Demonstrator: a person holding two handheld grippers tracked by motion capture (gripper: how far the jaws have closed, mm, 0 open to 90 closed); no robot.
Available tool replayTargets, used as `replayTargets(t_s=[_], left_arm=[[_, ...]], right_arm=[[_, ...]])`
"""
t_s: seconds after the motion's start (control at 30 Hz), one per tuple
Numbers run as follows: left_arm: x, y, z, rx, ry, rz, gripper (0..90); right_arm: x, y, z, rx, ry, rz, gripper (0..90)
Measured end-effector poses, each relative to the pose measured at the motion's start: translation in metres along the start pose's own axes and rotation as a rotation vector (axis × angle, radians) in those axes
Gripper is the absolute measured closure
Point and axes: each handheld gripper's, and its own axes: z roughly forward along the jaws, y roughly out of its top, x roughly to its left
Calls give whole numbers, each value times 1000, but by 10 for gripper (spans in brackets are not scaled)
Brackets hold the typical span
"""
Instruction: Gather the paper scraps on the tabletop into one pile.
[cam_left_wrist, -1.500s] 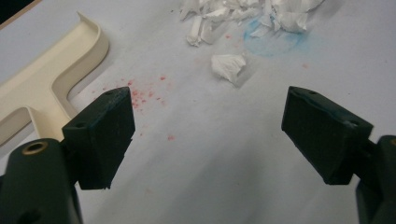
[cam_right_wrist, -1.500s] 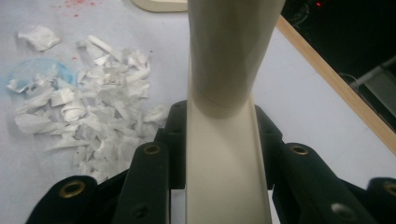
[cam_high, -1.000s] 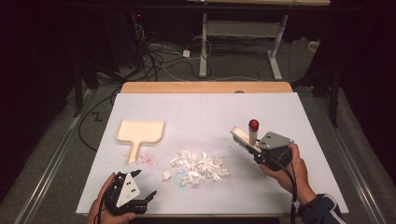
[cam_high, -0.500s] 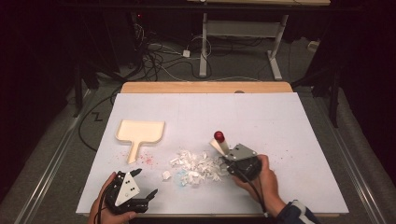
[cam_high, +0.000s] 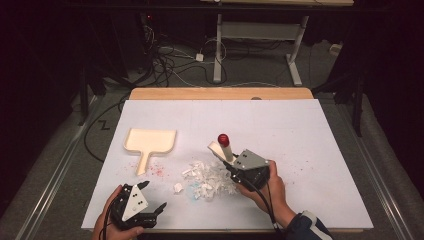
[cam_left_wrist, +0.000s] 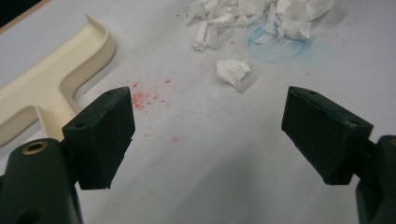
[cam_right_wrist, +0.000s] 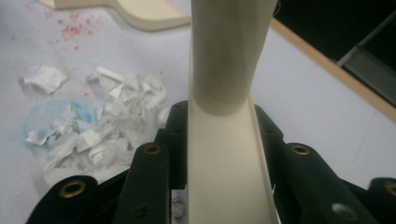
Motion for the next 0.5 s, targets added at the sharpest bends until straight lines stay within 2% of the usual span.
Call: replayTargets(t_s=[0.03,0.1,0.13,0.2,0.23,0.27,0.3,0.37,0.4,0.43,0.47,0.5], left_arm=[[0,0,-1,-4,10,0,165],[2,0,-4,-19,31,-5,165],[4,1,-6,-30,43,-14,165],[8,1,-11,-57,87,-36,165],[12,0,-16,-76,116,-72,165],[12,0,-16,-76,116,-72,165],[14,-1,-18,-87,130,-85,165],[17,-2,-22,-105,157,-105,165],[19,-2,-23,-115,169,-119,165],[20,-3,-25,-121,178,-129,165],[21,-4,-26,-127,185,-139,165],[22,-4,-27,-126,193,-143,165]], right_arm=[[0,0,0,0,0,0,676],[-6,3,-11,-50,34,47,676],[-5,5,-14,-65,49,51,676],[-1,8,-19,-94,90,76,676],[3,10,-20,-103,122,81,676],[3,10,-20,-103,122,81,676],[15,13,-19,-108,174,78,676],[28,14,-14,-103,239,84,676],[28,14,-14,-103,239,84,676],[41,16,-7,-87,304,89,676],[41,16,-7,-87,304,89,676],[48,17,-3,-81,326,90,677]])
